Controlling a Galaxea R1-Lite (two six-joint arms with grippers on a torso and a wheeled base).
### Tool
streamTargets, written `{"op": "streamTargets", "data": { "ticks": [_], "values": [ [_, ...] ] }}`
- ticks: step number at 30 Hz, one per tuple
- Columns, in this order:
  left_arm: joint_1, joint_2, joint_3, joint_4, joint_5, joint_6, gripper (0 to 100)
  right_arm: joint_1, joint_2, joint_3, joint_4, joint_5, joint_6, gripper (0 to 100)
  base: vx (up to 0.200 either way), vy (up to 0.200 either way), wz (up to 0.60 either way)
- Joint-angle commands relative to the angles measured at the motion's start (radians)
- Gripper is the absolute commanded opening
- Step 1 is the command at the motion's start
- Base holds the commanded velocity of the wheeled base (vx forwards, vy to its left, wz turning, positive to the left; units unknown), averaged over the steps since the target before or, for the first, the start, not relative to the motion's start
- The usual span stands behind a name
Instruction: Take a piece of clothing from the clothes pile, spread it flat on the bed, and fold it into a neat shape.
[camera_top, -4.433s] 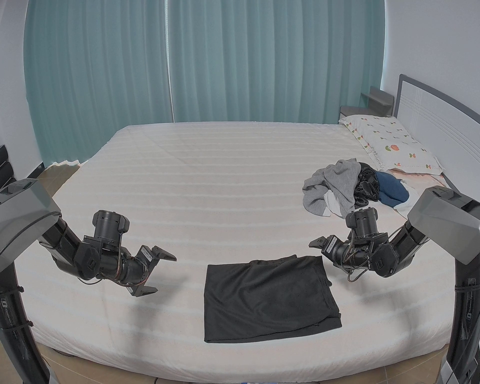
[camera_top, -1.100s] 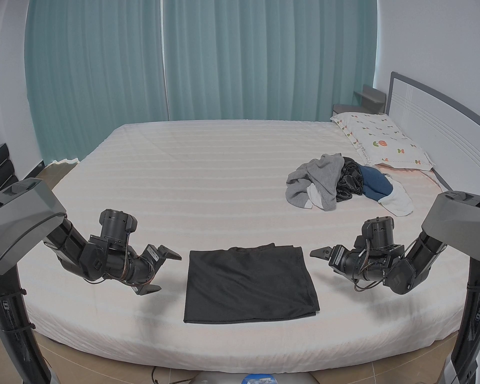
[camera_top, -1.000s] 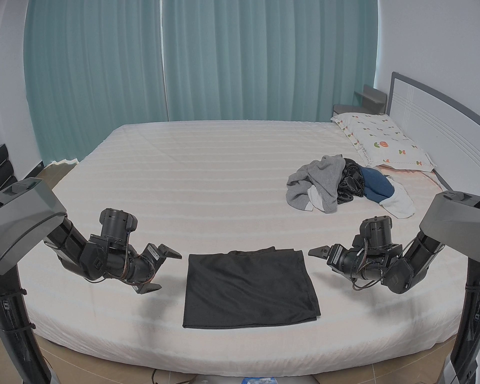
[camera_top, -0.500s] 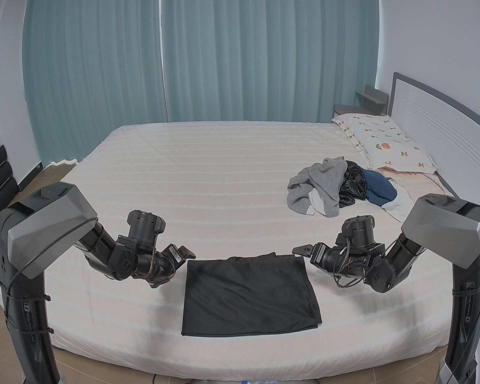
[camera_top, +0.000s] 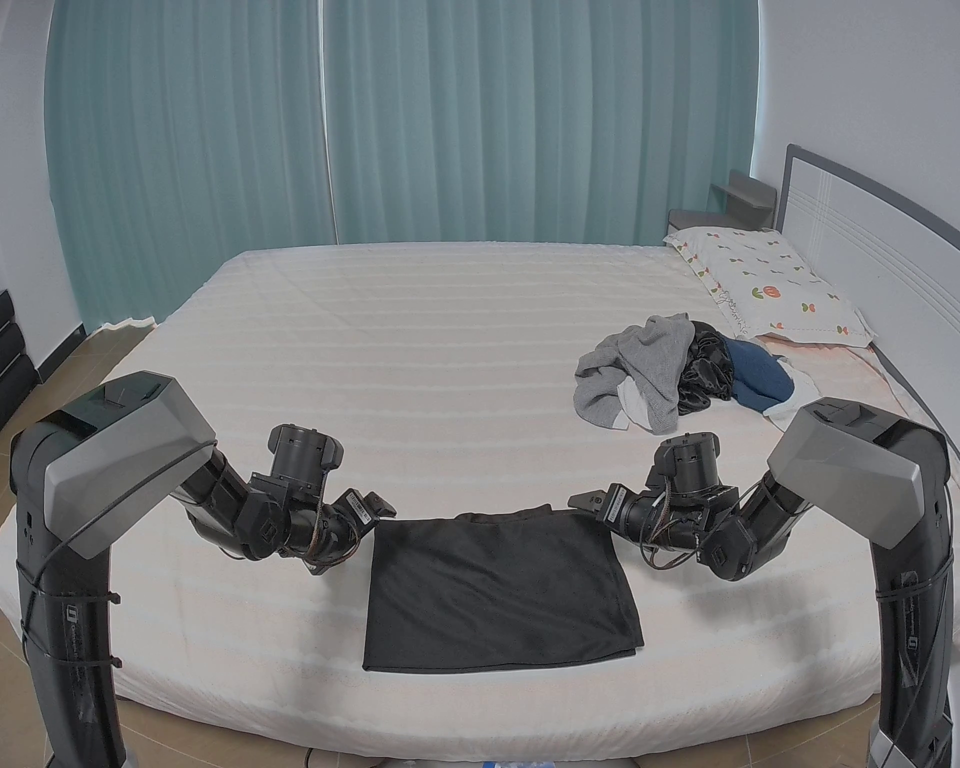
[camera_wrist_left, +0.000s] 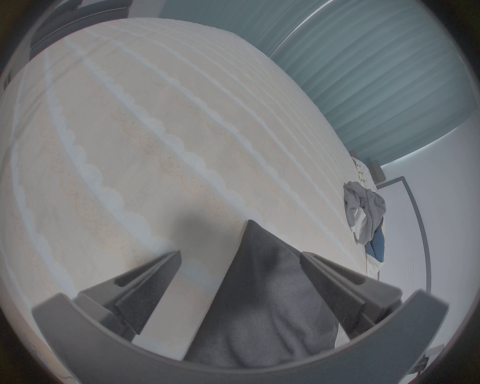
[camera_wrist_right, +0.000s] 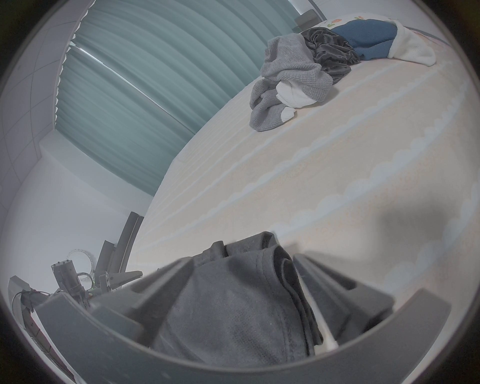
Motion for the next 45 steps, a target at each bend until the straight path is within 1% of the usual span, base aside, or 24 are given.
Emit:
{"op": "streamTargets", "data": {
  "ticks": [1,11,28,32,37,45],
  "values": [
    [-0.001,0.003,-0.001,0.000,0.000,0.002,100,-0.002,0.022,-0.008,0.000,0.000,0.000,0,0.000,0.000,0.00],
    [-0.001,0.003,-0.001,0.000,0.000,0.002,100,-0.045,0.013,-0.021,-0.011,-0.003,0.002,0,0.000,0.000,0.00],
    [-0.001,0.013,-0.024,0.000,0.000,0.003,100,-0.055,0.027,-0.044,-0.014,-0.011,0.002,0,0.000,0.000,0.00],
    [-0.004,0.040,-0.071,0.001,0.003,0.003,100,-0.057,0.033,-0.044,-0.014,-0.012,0.002,0,0.000,0.000,0.00],
    [-0.023,0.065,-0.100,0.001,0.025,0.003,100,-0.060,0.041,-0.045,-0.014,-0.011,0.002,0,0.000,0.000,0.00],
    [-0.047,0.111,-0.152,0.009,0.089,0.005,100,-0.055,0.045,-0.045,-0.014,-0.012,0.000,0,0.000,0.000,0.00]
  ]
}}
